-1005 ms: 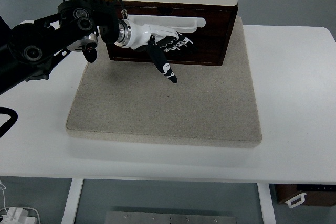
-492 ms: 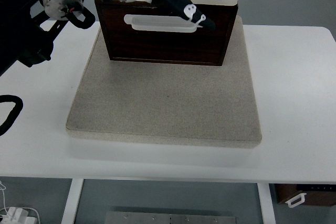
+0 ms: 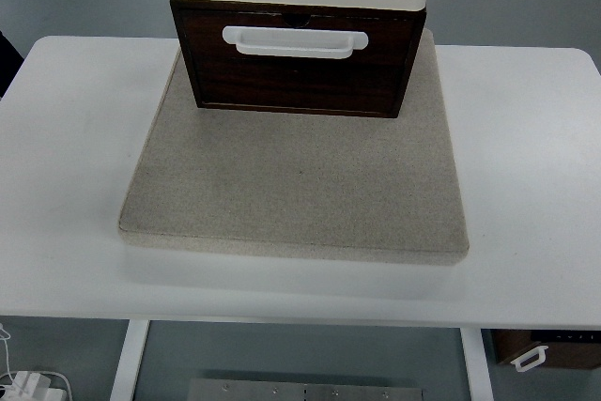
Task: Close drawer under combined cabinet
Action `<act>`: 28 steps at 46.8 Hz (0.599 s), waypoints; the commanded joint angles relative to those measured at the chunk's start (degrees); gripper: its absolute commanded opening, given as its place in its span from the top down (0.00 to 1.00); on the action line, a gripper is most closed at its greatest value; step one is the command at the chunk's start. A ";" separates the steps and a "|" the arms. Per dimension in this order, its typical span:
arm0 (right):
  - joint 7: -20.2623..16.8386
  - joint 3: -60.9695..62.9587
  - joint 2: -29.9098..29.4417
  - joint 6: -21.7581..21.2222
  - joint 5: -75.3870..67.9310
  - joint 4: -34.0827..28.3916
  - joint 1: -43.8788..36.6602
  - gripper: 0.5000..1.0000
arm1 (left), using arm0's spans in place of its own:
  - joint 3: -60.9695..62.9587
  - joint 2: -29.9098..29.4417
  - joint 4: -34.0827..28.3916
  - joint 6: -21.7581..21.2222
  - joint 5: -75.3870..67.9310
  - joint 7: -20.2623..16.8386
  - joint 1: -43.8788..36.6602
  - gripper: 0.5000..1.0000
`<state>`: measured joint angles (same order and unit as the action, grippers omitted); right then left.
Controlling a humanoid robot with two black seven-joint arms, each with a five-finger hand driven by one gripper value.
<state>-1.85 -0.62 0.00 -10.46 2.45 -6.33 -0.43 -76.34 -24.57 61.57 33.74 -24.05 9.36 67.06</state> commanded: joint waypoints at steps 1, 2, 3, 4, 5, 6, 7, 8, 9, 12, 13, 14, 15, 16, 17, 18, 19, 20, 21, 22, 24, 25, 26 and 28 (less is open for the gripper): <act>0.00 0.00 0.00 0.00 0.02 0.00 0.00 0.10 | -2.49 -1.09 -2.06 -0.08 1.90 -0.04 0.00 0.00; 0.00 0.00 0.00 0.00 0.02 0.00 -0.09 0.10 | -3.11 -1.35 -2.59 -0.08 2.08 -0.04 0.00 0.00; 0.00 0.00 0.00 0.00 -0.07 0.00 -0.01 0.10 | -3.73 -1.53 -3.11 -0.08 2.16 -0.04 0.00 0.00; 0.00 0.00 0.00 0.00 0.01 0.00 0.00 0.10 | -4.25 -1.79 -3.73 -0.08 2.25 -0.13 0.00 0.00; 0.00 0.00 0.00 0.00 0.02 0.00 0.00 0.10 | -4.87 -1.88 -4.34 -0.08 2.34 -0.13 0.00 0.00; 0.00 0.00 0.00 0.00 0.02 0.00 0.00 0.10 | -5.57 -2.06 -5.04 -0.16 2.60 -0.30 0.09 0.00; 0.00 0.00 0.00 0.00 0.02 0.00 0.00 0.10 | -6.19 -2.15 -5.83 -0.17 2.78 -0.56 0.09 0.00; 0.00 0.00 0.00 0.00 -0.07 0.00 0.00 0.10 | -6.80 -2.24 -6.71 -0.25 2.95 -0.91 0.18 0.00; 0.00 0.00 0.00 0.00 0.01 0.00 0.00 0.10 | -7.33 -2.32 -7.77 -0.25 3.04 -1.35 0.27 0.00; 0.00 0.00 0.00 0.00 0.02 0.00 0.00 0.10 | -8.12 -2.67 -11.02 -0.78 3.22 -2.67 0.88 0.00; 0.00 0.00 0.00 0.00 -0.07 0.00 0.00 0.10 | -8.21 -2.76 -12.25 -0.87 3.31 -3.11 1.06 0.00; 0.00 0.00 0.00 0.00 0.01 0.00 0.00 0.10 | -8.21 -2.94 -13.39 -0.96 3.31 -3.46 1.23 0.00; 0.00 0.00 0.00 0.00 0.02 0.00 0.00 0.10 | -8.30 -3.11 -14.36 -1.04 3.40 -3.90 1.32 0.00; 0.00 0.00 0.00 0.00 0.02 0.00 0.00 0.10 | -8.30 -3.38 -15.33 -1.04 3.57 -4.43 1.41 0.00; 0.00 0.00 0.00 0.00 0.02 0.00 -0.09 0.10 | -8.30 -3.47 -16.21 -1.04 3.92 -4.87 1.41 0.00; 0.00 0.00 0.00 0.00 0.02 0.00 -0.01 0.10 | -8.21 -3.55 -17.00 -1.04 4.53 -5.31 1.41 0.00; 0.00 0.00 0.00 0.00 0.02 0.00 0.00 0.10 | -8.13 -3.64 -17.88 -1.04 5.23 -5.66 1.41 0.00; 0.00 0.00 0.00 0.00 -0.07 0.00 -0.09 0.10 | -7.95 -3.73 -18.67 -1.04 5.94 -5.84 1.41 0.00; 0.00 0.00 0.00 0.00 0.01 0.00 -0.01 0.10 | -7.86 -3.73 -19.63 -1.04 6.73 -5.93 1.41 0.00; 0.00 0.00 0.00 0.00 -0.07 0.00 0.00 0.10 | -7.78 -3.82 -20.69 -1.13 7.34 -6.02 1.41 0.00; 0.00 0.00 0.00 0.00 0.01 0.00 0.00 0.10 | -7.42 -3.82 -22.80 -1.04 8.49 -6.02 1.41 0.00; 0.00 0.00 0.00 0.00 -0.07 0.00 0.00 0.10 | -7.34 -3.82 -24.02 -1.04 8.84 -6.02 1.41 0.00; 0.00 0.00 0.00 0.00 0.01 0.00 0.00 0.10 | -7.34 -3.73 -25.08 -1.13 9.02 -6.02 1.50 0.00; 0.00 0.00 0.00 0.00 0.02 0.00 0.00 0.10 | -7.34 -3.73 -27.10 -1.13 9.11 -6.02 1.50 0.00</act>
<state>-1.85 -0.62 0.00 -10.46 2.43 -6.33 -0.45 -83.73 -28.35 37.12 32.64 -15.30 3.33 68.51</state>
